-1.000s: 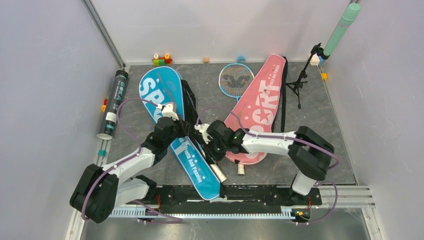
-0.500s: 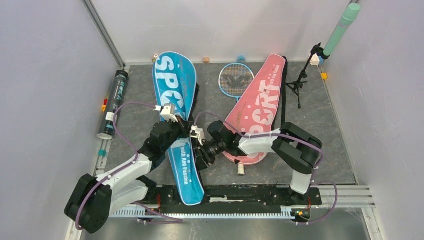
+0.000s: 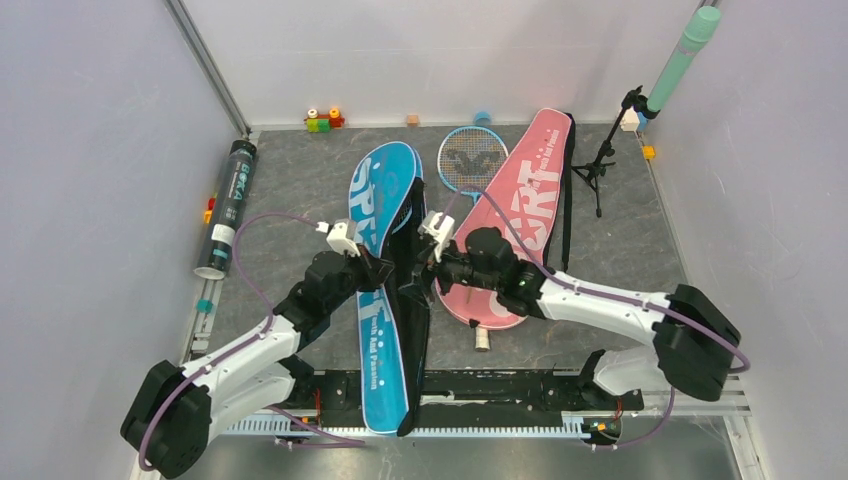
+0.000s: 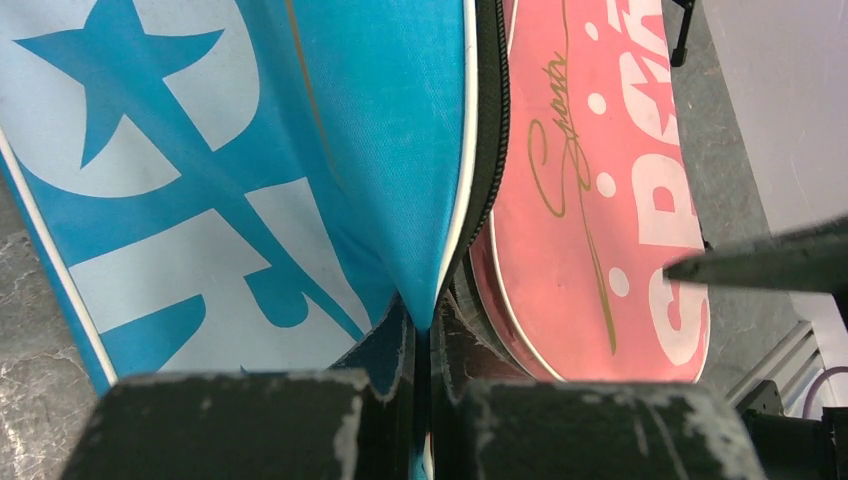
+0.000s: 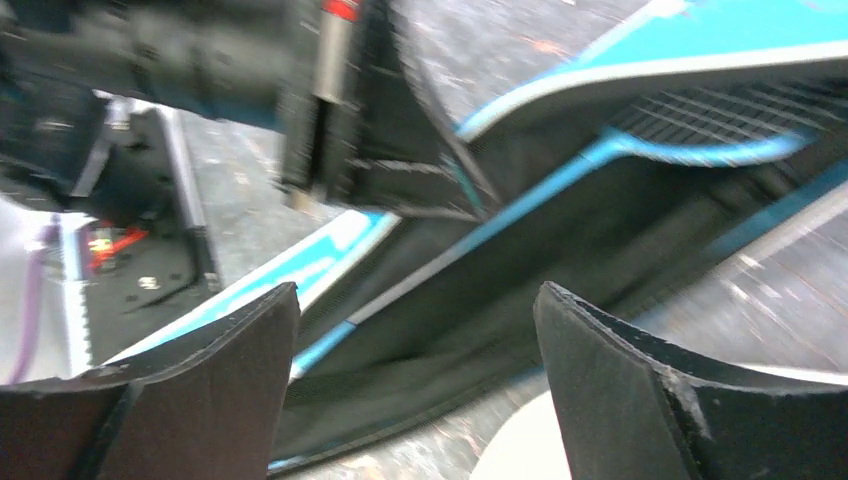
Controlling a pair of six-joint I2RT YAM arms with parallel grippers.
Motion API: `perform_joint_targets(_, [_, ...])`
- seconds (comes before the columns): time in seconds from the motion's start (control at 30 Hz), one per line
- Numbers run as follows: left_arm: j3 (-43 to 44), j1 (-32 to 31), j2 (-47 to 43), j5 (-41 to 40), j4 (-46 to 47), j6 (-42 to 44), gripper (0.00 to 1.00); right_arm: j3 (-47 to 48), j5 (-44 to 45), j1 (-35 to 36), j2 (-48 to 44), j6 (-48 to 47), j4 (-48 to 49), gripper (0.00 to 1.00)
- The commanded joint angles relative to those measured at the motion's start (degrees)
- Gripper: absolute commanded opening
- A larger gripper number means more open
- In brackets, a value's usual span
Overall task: Pack up the badminton gear
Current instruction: Place the racket in the racket bag, then pick up the racket from the center of the board.
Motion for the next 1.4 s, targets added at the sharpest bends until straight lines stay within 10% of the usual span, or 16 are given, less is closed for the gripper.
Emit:
perform_joint_targets(0.0, [1.31,0.01,-2.39,-0.42,0.95,-2.68,0.02,-5.52,16.40,-1.27,-5.07,-2.56,-0.97,0.97])
perform_joint_targets(0.57, [3.47,0.01,-12.63,6.17,-6.71,-5.48,0.02,7.03,16.36,-7.58,20.93,7.40,6.52,0.91])
perform_joint_targets(0.8, [4.13,-0.03,-20.11,-2.08,-14.61,-2.39,0.02,4.81,18.94,-7.60,21.77,7.42,6.15,0.46])
perform_joint_targets(0.93, [4.74,0.01,-23.18,-7.59,-19.94,-1.24,0.02,3.27,20.88,-7.64,17.40,3.91,4.76,0.00])
perform_joint_targets(1.13, [6.23,0.01,-21.44,-19.37,-27.87,-2.03,0.02,11.32,5.44,-7.07,8.48,-5.33,-6.00,0.00])
perform_joint_targets(1.37, [9.26,0.02,-14.40,-32.20,-32.92,-3.43,0.02,17.52,8.60,-3.78,3.87,-7.89,-15.49,0.00])
